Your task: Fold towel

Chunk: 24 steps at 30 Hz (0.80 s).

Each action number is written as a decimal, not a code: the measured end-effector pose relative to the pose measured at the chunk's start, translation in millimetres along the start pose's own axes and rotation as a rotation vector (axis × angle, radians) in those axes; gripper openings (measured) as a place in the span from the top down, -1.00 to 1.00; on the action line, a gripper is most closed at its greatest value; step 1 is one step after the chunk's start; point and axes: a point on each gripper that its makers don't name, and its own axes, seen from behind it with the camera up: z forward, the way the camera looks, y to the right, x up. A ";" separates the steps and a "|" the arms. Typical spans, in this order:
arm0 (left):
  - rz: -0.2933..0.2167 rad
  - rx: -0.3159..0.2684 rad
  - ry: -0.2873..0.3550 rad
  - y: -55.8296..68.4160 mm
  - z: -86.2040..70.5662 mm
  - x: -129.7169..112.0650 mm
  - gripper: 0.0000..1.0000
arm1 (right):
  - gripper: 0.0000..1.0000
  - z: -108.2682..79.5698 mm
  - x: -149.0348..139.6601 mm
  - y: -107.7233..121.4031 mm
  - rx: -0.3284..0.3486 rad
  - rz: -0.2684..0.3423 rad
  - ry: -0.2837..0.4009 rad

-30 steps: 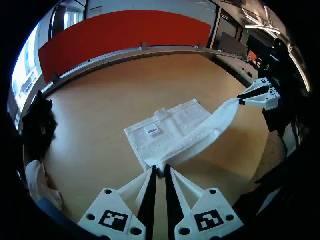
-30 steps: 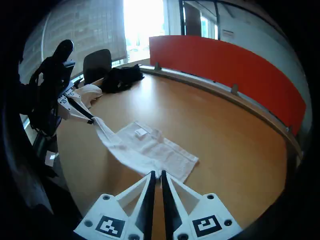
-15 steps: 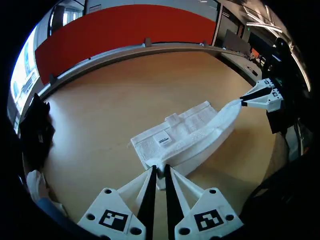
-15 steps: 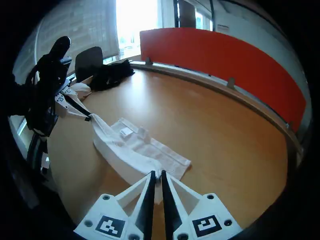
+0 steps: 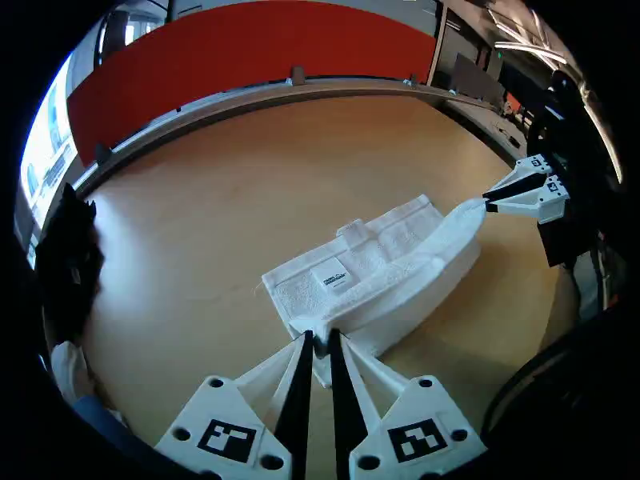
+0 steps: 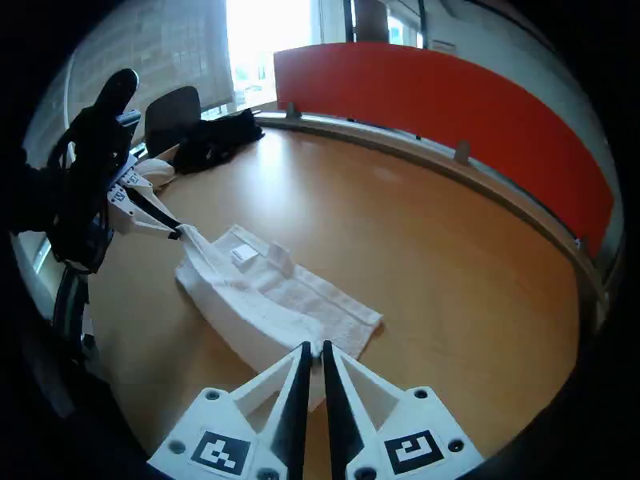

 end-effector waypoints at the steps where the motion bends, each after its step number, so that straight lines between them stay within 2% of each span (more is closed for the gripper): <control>1: 0.001 0.001 -0.002 -0.9 2.6 -0.4 0.71 | 0.78 2.0 -0.8 1.1 -0.001 0.002 -0.003; 9: 0.016 0.015 -0.019 -8.8 22.3 -4.2 0.69 | 0.78 18.1 -9.2 8.7 -0.005 0.016 -0.029; 15: 0.009 0.020 -0.042 -12.9 35.4 -9.0 0.65 | 0.77 28.2 -15.9 14.8 -0.020 0.009 -0.046; 19: 0.008 0.041 -0.042 -18.3 42.2 -9.5 0.55 | 0.72 33.6 -18.6 19.4 -0.036 0.002 -0.056; 24: 0.018 0.067 -0.044 -24.7 47.8 -9.5 0.39 | 0.56 39.1 -21.8 26.4 -0.059 -0.007 -0.067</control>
